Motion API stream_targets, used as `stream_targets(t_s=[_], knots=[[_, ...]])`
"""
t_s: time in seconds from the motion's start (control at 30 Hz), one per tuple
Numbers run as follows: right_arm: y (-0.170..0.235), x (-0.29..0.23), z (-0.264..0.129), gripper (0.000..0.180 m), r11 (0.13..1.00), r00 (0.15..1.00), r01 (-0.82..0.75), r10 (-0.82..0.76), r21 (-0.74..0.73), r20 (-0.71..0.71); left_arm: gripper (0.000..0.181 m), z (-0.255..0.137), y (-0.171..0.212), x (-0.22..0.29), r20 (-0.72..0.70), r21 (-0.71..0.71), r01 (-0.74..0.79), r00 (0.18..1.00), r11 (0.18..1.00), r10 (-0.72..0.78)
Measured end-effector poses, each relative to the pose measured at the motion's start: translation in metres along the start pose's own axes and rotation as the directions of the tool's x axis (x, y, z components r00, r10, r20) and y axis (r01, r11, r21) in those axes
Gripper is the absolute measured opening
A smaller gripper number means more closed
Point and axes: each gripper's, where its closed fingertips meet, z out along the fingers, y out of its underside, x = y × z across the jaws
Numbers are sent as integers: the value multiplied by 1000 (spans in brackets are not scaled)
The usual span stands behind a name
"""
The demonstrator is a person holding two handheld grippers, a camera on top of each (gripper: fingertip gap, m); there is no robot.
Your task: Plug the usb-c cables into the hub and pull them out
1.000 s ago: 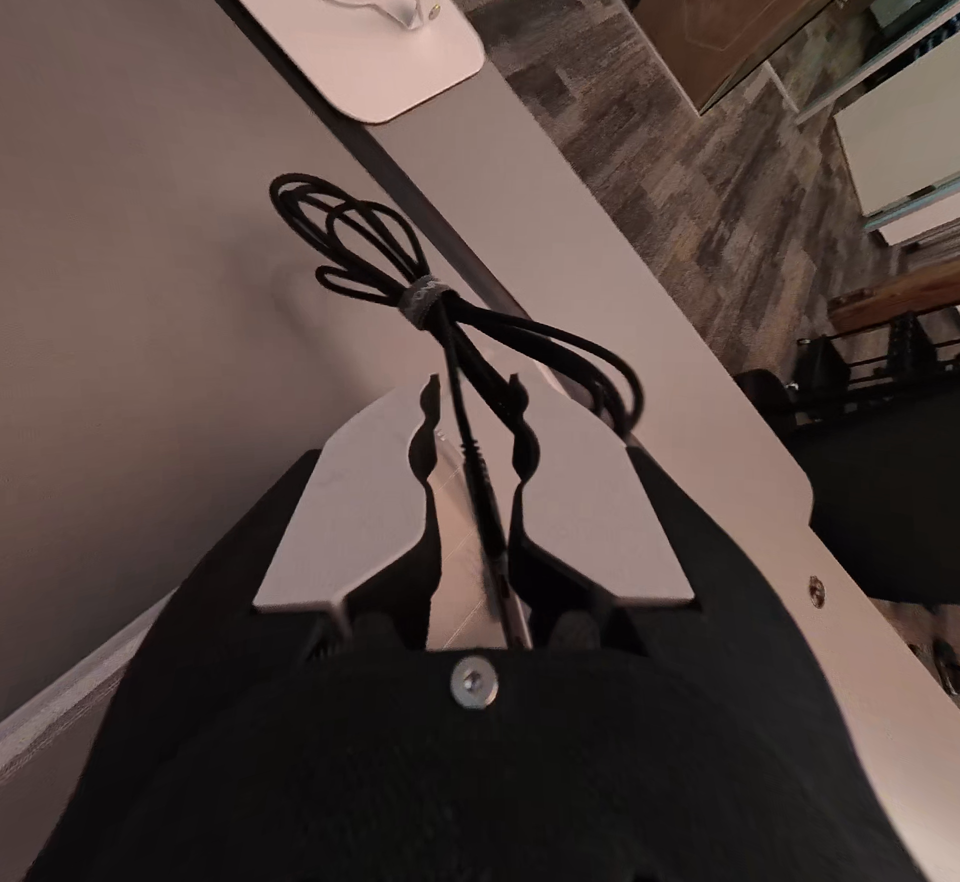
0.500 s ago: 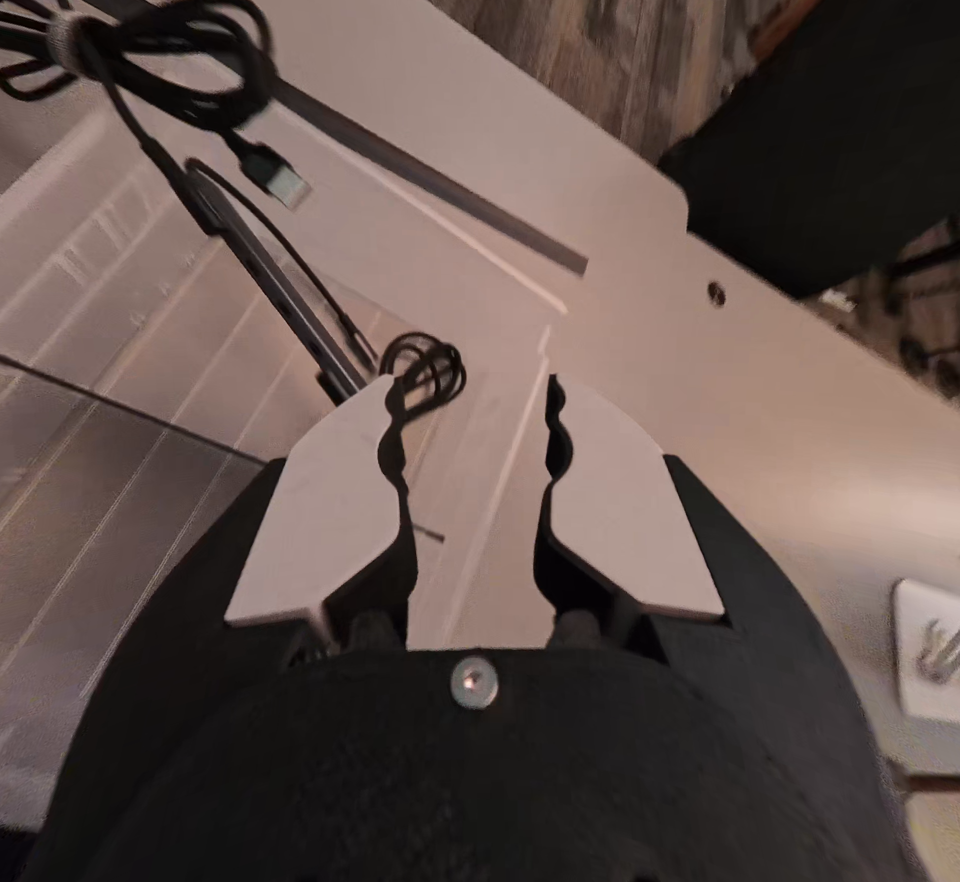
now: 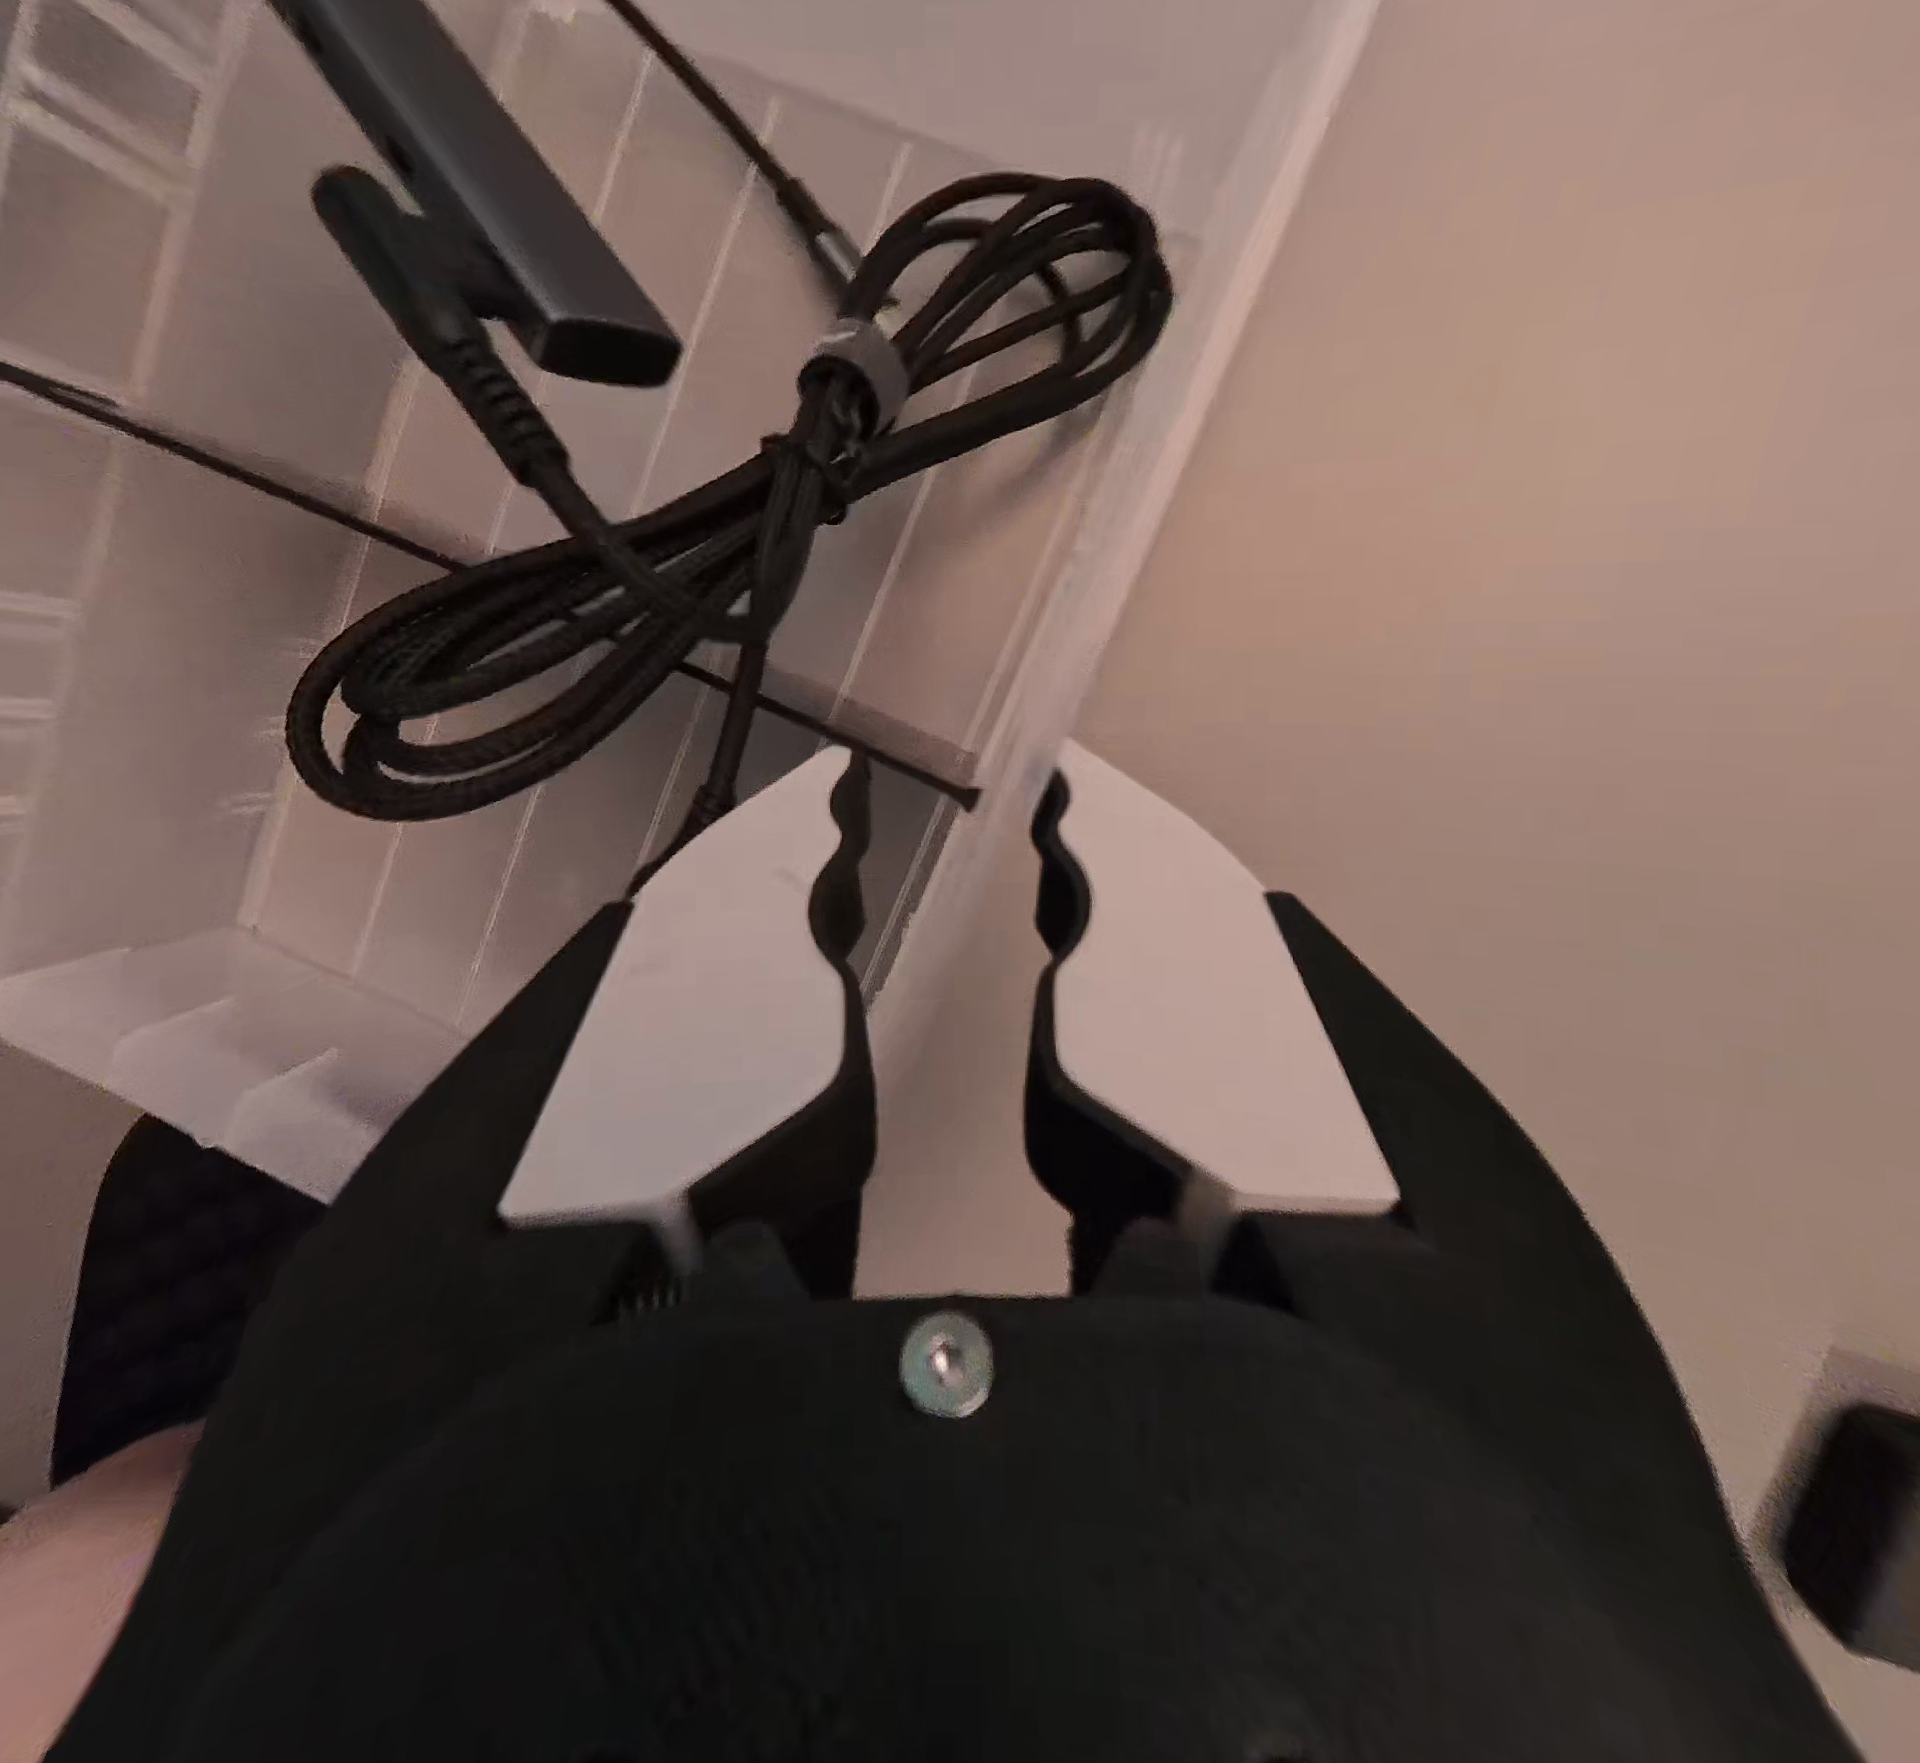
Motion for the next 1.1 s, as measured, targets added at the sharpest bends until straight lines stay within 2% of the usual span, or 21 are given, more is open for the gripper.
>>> stream_targets(t_s=[0.13, 0.3, 0.4, 0.53, 0.67, 0.87, 0.97, 1.1], knots=[[-1, -1, 2, 29, 1000, 1000, 5, -5, -12, 5, 12, -24, -18, -49, 108, 59, -148, 984, 987, 141], [-3, 0, 2, 29, 1000, 1000, 13, -13, -7, 5, 12, -57, -60, -94, 185, 81, -373, 917, 924, 354], [-4, 1, 2, 29, 998, 998, 64, -65, -15, -27, 11, -72, -92, -88, 112, 160, -464, 885, 871, 451], [-5, 1, 3, 29, 998, 997, 69, -70, -12, -32, 11, -69, -109, -62, 56, 170, -683, 726, 710, 685], [-6, 1, 3, 29, 998, 997, 70, -70, 1, -25, 11, -49, -112, -37, -88, 155, -660, 732, 735, 675], [-7, 2, 4, 29, 997, 997, 72, -73, -6, -33, 11, -34, -132, -2, -295, 227, -571, 732, 789, 614], [-7, 1, 4, 29, 998, 998, 67, -67, 7, -20, 11, -27, -125, 15, -444, 167, -502, 730, 849, 519], [-8, 3, 4, 32, 999, 1000, 31, -30, 18, -7, 16, -26, -123, 15, -548, 93, -426, 733, 900, 403]])
